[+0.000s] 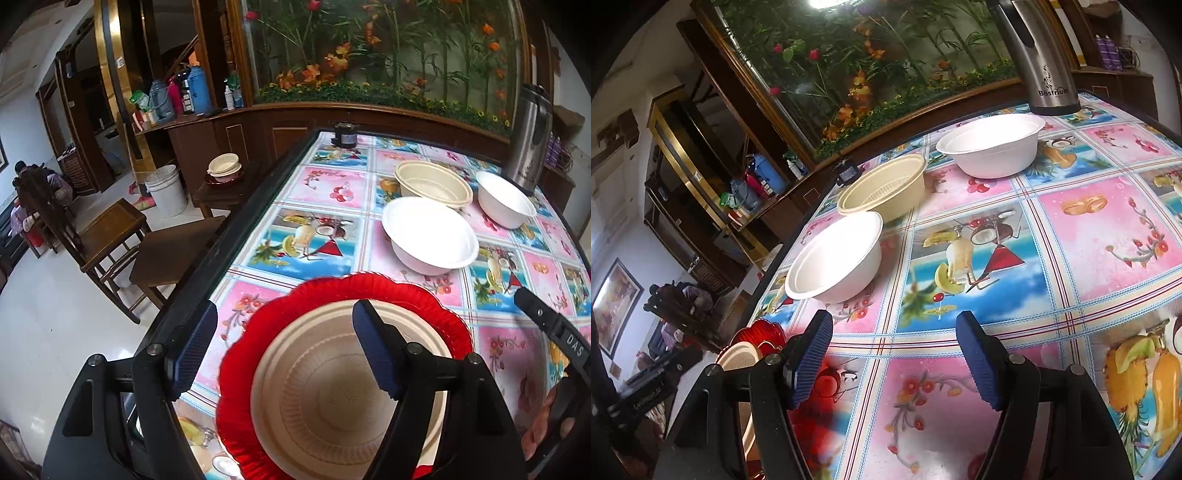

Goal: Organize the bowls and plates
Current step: 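Reach the right tool to a white paper bowl and grasp its rim, then lift the white paper bowl with the right tool and carry it to the stack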

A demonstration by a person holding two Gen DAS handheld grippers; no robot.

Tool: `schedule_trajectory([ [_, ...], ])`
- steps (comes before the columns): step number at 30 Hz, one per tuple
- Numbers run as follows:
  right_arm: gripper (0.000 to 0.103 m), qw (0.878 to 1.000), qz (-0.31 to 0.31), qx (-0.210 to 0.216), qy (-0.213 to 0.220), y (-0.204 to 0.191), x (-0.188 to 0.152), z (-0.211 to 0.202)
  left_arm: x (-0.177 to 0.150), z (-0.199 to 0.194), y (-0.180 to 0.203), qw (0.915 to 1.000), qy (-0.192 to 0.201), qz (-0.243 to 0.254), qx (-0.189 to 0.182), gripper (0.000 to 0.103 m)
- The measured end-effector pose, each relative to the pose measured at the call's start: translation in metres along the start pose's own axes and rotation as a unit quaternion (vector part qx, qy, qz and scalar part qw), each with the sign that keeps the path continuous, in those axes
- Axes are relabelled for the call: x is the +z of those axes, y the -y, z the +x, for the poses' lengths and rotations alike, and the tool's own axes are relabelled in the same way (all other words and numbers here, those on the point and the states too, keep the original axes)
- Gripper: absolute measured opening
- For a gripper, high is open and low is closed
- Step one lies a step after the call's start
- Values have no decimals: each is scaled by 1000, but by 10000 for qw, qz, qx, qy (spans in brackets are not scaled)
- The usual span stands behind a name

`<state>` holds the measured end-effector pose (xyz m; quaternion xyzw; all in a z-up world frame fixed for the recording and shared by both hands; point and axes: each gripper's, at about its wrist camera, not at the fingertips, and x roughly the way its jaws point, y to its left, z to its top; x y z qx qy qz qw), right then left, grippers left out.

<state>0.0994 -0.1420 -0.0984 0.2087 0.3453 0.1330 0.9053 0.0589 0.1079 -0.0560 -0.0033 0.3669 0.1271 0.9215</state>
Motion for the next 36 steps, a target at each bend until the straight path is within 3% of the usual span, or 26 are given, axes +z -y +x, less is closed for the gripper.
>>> schedule_trajectory([
  [9,71,9999,-15,-78,73,1,4,4,11,-5,-14,9998,29,215,27,76],
  [16,72,9993,112,218,272,-19,55,17,71,-21,-20,9967,576,466,321,77],
  [17,72,9989,200,293,318,-22,66,20,84,-23,-18,9957,675,524,357,83],
  [19,72,9982,322,355,371,-26,83,29,100,-18,-14,9950,733,565,385,85],
  [23,71,9956,732,475,329,-18,91,54,115,25,8,9969,180,697,322,85],
  [27,72,9915,1147,612,-74,6,82,82,114,71,36,9938,-503,974,202,85],
  [32,72,9777,1692,1107,-573,32,81,105,118,120,59,9898,-1232,711,6,85],
  [34,72,9701,1908,1324,-701,38,81,111,119,129,66,9891,-1317,655,-6,85],
  [36,72,9709,1854,1318,-754,36,82,114,118,133,76,9887,-1337,676,38,85],
])
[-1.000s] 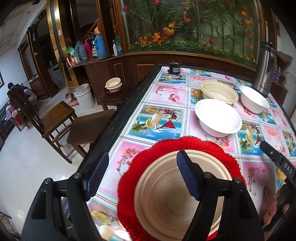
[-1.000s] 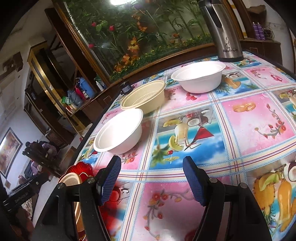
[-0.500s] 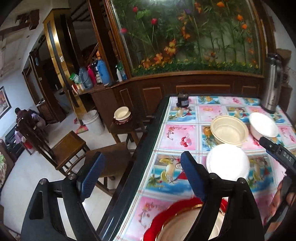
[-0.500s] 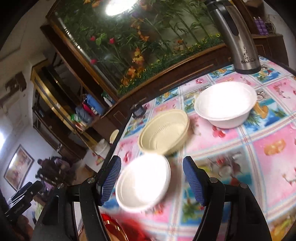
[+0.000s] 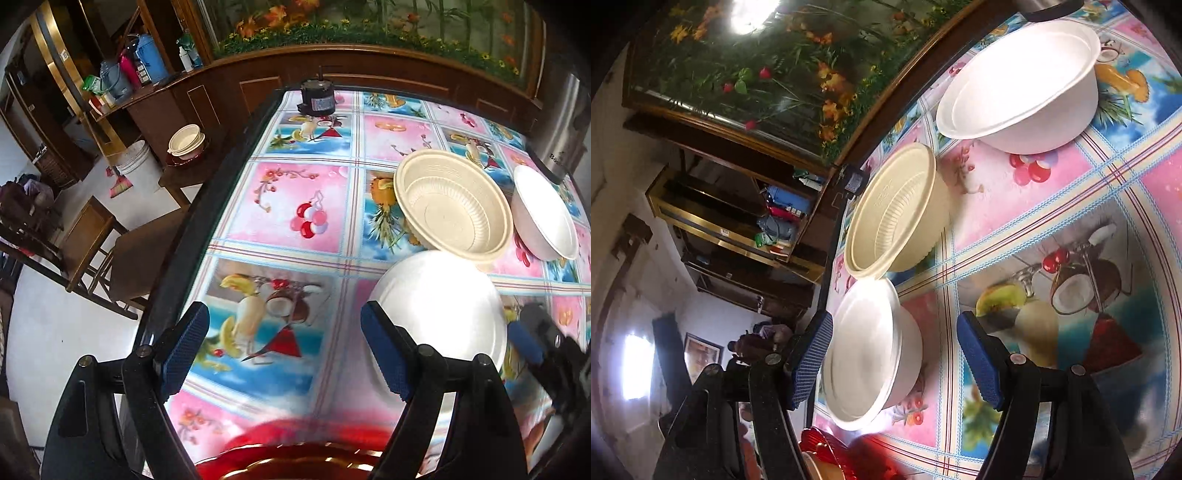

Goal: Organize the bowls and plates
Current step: 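Lift the white paper bowl with the right tool and carry it to the stack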

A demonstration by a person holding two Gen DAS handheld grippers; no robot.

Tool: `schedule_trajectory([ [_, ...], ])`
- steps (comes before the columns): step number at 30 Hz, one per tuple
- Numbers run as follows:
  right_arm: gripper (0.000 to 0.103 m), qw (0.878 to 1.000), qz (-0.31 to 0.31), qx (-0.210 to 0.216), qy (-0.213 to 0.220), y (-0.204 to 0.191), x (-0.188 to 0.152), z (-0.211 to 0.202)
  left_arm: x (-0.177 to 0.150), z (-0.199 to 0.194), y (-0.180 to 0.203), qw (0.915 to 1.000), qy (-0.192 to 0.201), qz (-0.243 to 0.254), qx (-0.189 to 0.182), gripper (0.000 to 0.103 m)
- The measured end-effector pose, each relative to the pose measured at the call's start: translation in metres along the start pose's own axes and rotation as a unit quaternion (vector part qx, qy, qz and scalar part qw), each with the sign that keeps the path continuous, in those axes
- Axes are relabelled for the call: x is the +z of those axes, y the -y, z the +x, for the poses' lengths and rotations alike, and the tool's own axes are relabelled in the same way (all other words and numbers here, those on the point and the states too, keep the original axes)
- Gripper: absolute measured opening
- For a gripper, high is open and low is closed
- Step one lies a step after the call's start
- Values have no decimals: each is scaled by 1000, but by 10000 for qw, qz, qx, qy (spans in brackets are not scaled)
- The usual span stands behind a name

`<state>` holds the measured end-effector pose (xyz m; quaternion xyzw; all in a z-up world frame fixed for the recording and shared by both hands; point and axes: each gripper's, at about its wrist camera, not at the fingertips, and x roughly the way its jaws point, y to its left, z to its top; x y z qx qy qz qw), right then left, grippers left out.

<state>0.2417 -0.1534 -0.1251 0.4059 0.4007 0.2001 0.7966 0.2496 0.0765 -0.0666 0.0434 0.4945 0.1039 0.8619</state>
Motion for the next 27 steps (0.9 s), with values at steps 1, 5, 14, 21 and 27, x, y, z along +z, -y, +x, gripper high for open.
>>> schedule_trajectory([
  [1,72,10000,-24,32,-52,-1,0,2,-1,1,4,10000,-7,36,12,85],
  [5,72,9997,-49,133,-196,-5,-2,8,-3,6,20,9998,-135,140,45,85],
  [14,64,9994,-55,55,-346,-7,-7,17,-11,21,28,9988,-472,141,37,85],
  [21,53,9993,-143,-90,-346,-8,-9,22,-14,29,24,9982,-599,60,-53,85],
  [27,37,9989,-133,-209,-386,-5,-10,26,-14,28,23,9981,-580,8,-227,60],
])
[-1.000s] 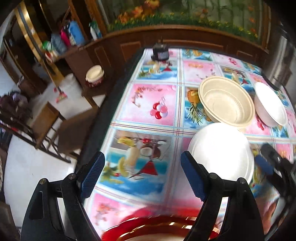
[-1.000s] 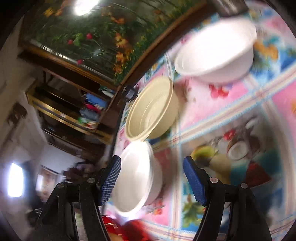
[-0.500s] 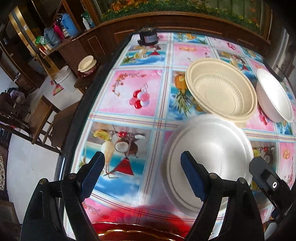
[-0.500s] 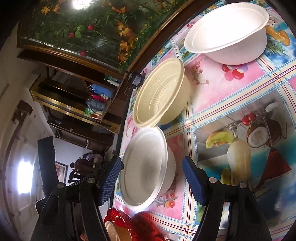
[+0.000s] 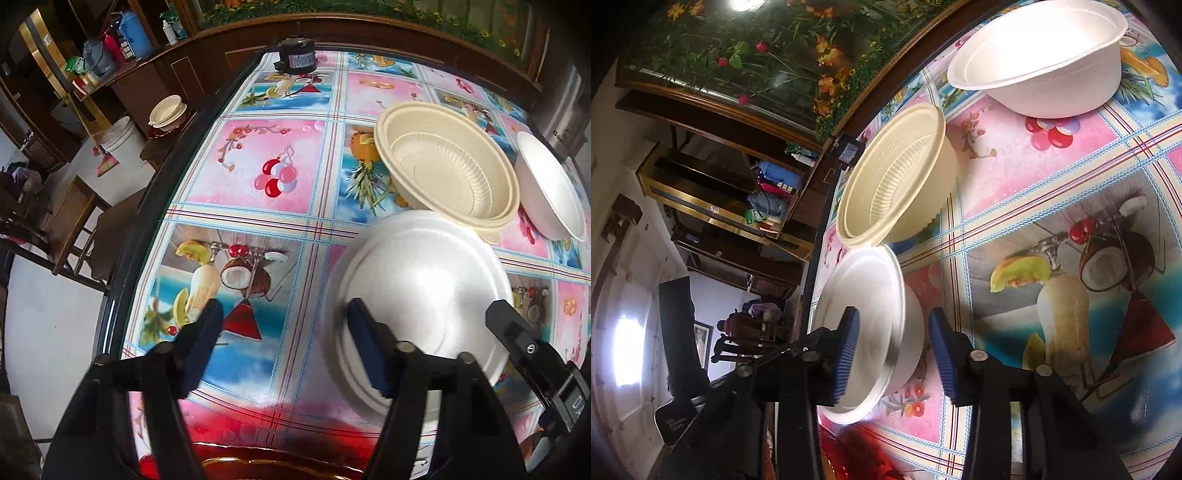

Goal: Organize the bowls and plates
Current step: 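Lift the white paper bowl with the right tool and carry it to the stack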

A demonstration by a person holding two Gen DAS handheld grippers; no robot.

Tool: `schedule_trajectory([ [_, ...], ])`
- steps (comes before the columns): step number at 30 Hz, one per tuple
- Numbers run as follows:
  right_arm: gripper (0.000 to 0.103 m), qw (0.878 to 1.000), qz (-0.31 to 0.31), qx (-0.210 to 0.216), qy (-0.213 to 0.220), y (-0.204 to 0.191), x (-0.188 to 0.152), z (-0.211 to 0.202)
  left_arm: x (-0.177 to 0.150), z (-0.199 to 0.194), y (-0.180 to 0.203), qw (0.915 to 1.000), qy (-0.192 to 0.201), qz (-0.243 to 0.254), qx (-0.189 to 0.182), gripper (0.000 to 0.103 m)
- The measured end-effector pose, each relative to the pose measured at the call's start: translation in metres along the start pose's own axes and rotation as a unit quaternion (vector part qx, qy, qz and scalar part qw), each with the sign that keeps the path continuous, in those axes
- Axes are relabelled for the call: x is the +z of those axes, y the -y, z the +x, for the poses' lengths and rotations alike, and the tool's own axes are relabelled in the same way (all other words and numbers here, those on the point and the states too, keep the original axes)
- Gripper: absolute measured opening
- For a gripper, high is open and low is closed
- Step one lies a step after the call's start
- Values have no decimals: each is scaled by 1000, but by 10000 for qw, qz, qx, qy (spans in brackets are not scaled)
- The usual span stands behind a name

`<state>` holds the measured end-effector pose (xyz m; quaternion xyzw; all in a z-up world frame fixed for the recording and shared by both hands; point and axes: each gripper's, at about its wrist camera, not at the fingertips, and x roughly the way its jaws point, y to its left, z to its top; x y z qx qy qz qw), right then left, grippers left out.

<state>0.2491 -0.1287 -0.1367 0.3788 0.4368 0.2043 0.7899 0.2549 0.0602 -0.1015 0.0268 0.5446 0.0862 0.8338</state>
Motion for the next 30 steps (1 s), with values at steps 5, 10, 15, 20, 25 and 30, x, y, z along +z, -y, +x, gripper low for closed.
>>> schedule_trajectory([
  [5,15,9999,-136,-74,-40,-3,-2,3,-1,1,1,9999,-16,-15,-137,37],
  [10,9,9995,-302,-72,-63,-9,-4,3,-3,0,4,9997,-30,48,-249,21],
  [15,9,9995,-304,-52,-107,-11,-4,3,-6,-2,5,9994,-42,81,-328,17],
  [20,9,9993,-346,25,-113,-16,-4,0,-7,-8,0,9991,-20,46,-410,16],
  [25,9,9991,-364,204,-85,-21,-3,-6,-7,-17,-9,9981,-29,-87,-613,16],
  [30,9,9983,-427,390,40,-27,-4,-13,-6,-38,-15,9963,316,-270,-755,16],
])
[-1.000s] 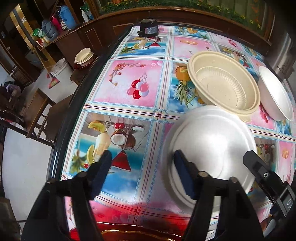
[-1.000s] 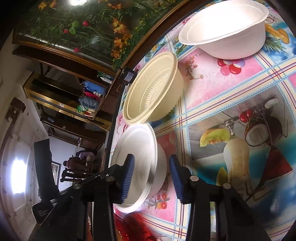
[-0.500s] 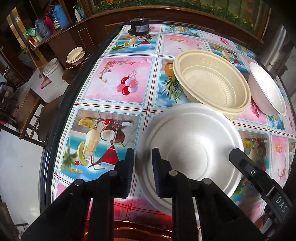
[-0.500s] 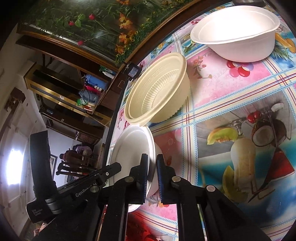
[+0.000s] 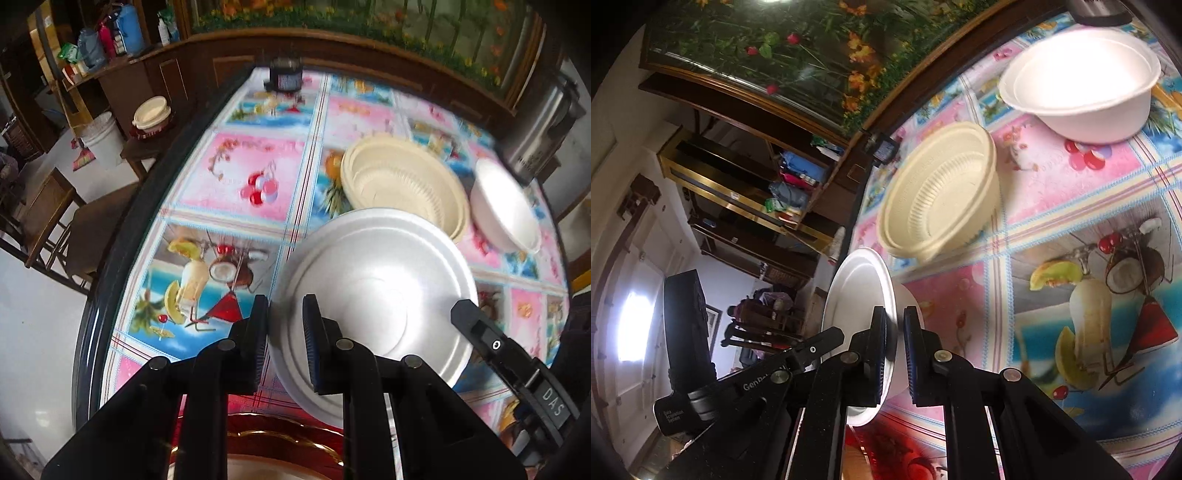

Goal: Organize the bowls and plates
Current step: 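Lift the white paper bowl with the right tool and carry it to the stack, then lower the white bowl into the tan bowl on the plates and open the right tool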

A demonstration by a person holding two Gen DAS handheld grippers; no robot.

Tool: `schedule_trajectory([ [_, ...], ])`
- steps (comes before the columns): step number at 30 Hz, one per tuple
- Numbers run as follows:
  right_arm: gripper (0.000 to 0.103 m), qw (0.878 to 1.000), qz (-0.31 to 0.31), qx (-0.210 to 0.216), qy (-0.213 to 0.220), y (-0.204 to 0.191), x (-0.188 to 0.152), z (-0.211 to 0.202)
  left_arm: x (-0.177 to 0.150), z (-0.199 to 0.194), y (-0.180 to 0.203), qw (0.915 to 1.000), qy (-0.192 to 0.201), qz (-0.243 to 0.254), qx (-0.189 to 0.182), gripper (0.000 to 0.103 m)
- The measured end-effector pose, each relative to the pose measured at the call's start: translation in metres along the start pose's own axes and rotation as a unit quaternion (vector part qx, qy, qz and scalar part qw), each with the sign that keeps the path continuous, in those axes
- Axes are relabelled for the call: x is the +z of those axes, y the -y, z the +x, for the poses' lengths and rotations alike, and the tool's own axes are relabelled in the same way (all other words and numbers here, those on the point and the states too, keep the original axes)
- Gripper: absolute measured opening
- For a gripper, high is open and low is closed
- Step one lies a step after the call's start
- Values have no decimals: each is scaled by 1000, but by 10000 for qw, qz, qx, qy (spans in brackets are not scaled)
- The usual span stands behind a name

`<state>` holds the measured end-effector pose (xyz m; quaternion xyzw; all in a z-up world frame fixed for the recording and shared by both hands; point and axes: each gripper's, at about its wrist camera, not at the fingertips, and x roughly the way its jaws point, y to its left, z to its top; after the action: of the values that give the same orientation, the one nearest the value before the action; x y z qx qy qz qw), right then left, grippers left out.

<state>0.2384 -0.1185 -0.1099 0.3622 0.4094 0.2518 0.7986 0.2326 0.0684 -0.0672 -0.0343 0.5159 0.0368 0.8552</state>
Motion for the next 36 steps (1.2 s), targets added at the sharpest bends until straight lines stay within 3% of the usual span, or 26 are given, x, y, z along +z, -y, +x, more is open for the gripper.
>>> schedule_trajectory([
  [7,9,9989,-202,366,215,-14,-1,-17,-9,-33,-5,9992,380,105,68,17],
  [23,9,9909,-999,772,-467,-75,-45,-22,-76,-83,-53,9975,619,-90,316,17],
  [29,9,9831,-1429,757,-853,-88,-63,-22,-103,-81,-63,9981,487,-43,380,17],
  [36,9,9705,-2045,462,-1194,-97,-88,-15,-126,-64,-67,9987,220,-113,453,17],
])
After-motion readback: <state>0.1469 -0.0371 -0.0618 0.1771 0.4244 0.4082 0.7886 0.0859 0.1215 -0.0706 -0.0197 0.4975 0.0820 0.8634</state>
